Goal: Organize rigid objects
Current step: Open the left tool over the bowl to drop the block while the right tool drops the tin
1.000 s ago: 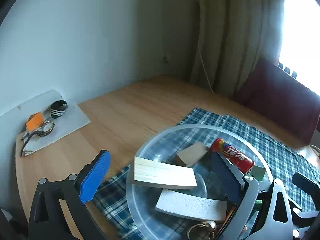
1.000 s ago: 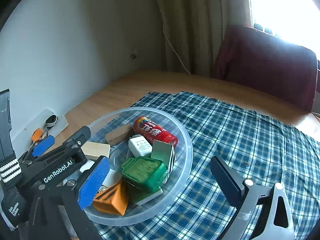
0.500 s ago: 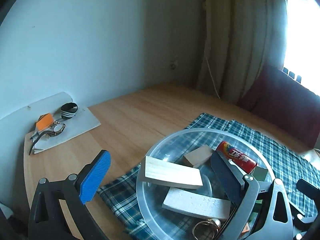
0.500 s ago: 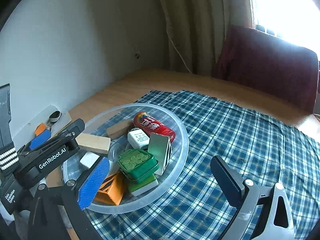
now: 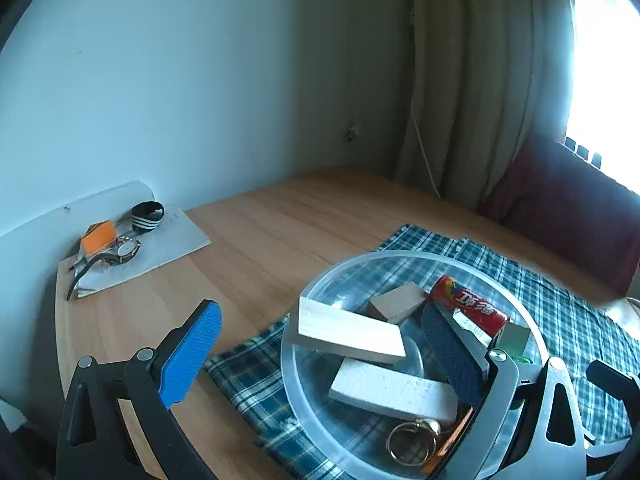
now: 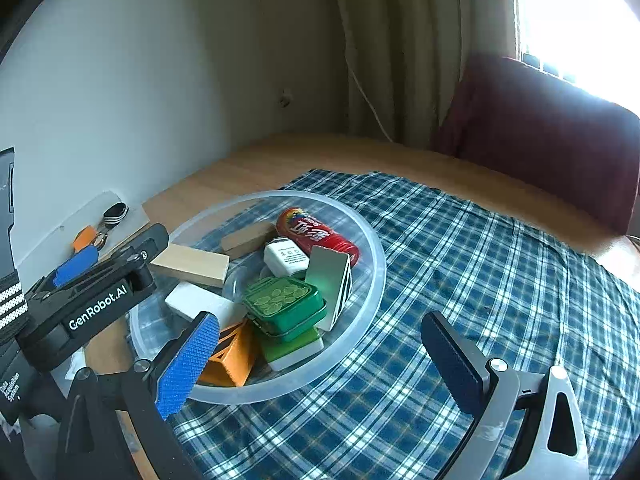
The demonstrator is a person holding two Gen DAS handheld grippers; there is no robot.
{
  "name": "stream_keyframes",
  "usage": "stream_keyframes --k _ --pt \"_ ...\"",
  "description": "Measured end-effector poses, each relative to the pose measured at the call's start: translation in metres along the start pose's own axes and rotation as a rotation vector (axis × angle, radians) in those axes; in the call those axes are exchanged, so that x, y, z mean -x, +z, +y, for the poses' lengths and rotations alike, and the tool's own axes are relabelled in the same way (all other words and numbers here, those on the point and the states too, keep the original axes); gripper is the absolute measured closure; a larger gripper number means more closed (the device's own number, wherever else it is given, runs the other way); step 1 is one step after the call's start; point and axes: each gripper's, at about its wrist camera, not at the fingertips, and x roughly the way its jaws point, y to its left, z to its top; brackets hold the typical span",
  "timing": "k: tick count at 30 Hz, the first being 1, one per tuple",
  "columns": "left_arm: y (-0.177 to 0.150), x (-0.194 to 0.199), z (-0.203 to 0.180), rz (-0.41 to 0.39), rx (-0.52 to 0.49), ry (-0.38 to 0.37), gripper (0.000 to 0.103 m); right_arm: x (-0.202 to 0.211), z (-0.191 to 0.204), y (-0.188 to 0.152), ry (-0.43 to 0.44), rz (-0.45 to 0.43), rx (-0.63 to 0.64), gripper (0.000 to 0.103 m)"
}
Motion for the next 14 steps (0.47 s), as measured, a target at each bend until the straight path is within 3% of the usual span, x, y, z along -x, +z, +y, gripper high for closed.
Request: stream_keyframes --k 7,12,14 --pt "0.000 0.002 0.018 0.002 -0.001 0.017 0.002 0.010 0.003 0.003 -0.006 -0.050 0.021 0.000" --pt "-0.001 0.008 0.009 0.000 -0.006 0.023 0.002 0.011 0.004 0.003 -0.001 -0.049 0.028 0.000" --pt "0.011 0.000 0.069 0.000 -0.011 0.023 0.002 0.010 0.004 0.002 -0.003 -0.034 0.028 0.000"
